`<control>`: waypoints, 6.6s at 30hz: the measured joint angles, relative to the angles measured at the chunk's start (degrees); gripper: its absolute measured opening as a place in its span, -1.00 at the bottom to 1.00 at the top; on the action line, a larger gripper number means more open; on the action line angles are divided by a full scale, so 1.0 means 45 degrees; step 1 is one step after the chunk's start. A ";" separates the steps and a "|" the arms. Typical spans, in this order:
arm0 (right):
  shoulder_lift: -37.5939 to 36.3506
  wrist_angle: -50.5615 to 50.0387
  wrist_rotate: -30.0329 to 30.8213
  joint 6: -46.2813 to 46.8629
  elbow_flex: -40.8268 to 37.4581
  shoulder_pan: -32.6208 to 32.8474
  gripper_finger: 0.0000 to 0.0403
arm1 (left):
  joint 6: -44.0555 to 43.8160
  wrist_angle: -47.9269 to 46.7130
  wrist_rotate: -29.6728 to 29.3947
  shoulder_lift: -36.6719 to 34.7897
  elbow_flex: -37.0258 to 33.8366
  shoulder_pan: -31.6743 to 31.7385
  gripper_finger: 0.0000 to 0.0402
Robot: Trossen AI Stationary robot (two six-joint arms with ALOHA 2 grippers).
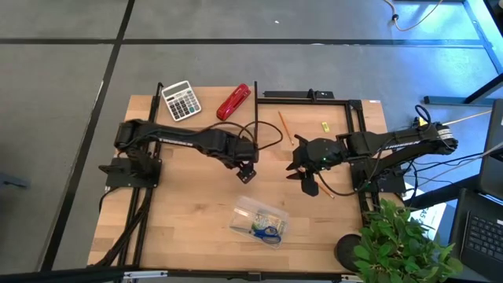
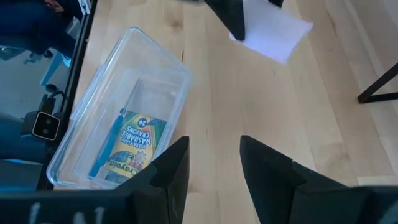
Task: Pack school essentials
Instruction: Put the pink sticky note into the transparent supply box
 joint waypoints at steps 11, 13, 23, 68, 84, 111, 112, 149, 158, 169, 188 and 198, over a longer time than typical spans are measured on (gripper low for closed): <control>0.0000 0.0015 0.0000 -0.0067 0.0000 0.0003 -0.28 | -0.0347 -0.0539 -0.0083 -0.1189 0.0000 -0.0815 0.50; 0.0000 0.0009 -0.0005 -0.0157 0.0000 0.0003 -0.28 | -0.0347 -0.0529 -0.0102 -0.1364 0.0000 -0.1031 0.50; 0.0000 0.1618 -0.0452 -0.1059 0.0000 0.0918 -0.28 | -0.1093 -0.0687 -0.0431 -0.2099 0.0000 -0.2315 0.50; 0.0000 0.2672 -0.1015 -0.1656 0.0000 0.1518 -0.28 | 0.3776 0.1472 -0.2409 -0.0737 -0.0005 -0.8040 0.50; 0.0000 0.2667 -0.1010 -0.1661 0.0000 0.1516 -0.28 | 0.7161 0.2253 -0.1646 0.1016 -0.0005 -0.7706 0.50; 0.0000 0.3060 -0.1724 0.0289 -0.0005 0.2097 -0.28 | 0.8496 0.2307 -0.2579 0.2272 -0.0015 -0.6678 0.50; 0.0000 0.3050 -0.1758 0.0575 -0.0005 0.2335 -0.28 | 0.8496 0.2302 -0.2580 0.2272 -0.0015 -0.6645 0.50; 0.4560 0.5028 -0.0454 0.2345 -0.0005 0.5817 -0.28 | 0.8463 0.2436 -0.2623 0.2267 -0.0010 -0.5895 0.50; 0.4572 0.4882 0.0972 0.3023 -0.0005 0.5818 -0.28 | 0.8444 0.2564 -0.2623 0.2257 -0.0010 -0.5893 0.50; 0.4551 0.4560 0.2438 0.4668 -0.0005 0.5817 -0.28 | 0.8482 0.2818 -0.2473 0.2248 -0.0254 -0.5859 0.50; 0.4532 0.1384 0.4716 0.5157 0.1413 0.5817 -0.28 | 0.8480 0.2966 -0.3131 0.2248 -0.0500 -0.5540 0.50; 0.4527 0.1766 0.4320 0.5343 0.2072 0.6021 -0.28 | 0.8765 0.2958 -0.3135 0.2248 -0.0500 -0.5341 0.50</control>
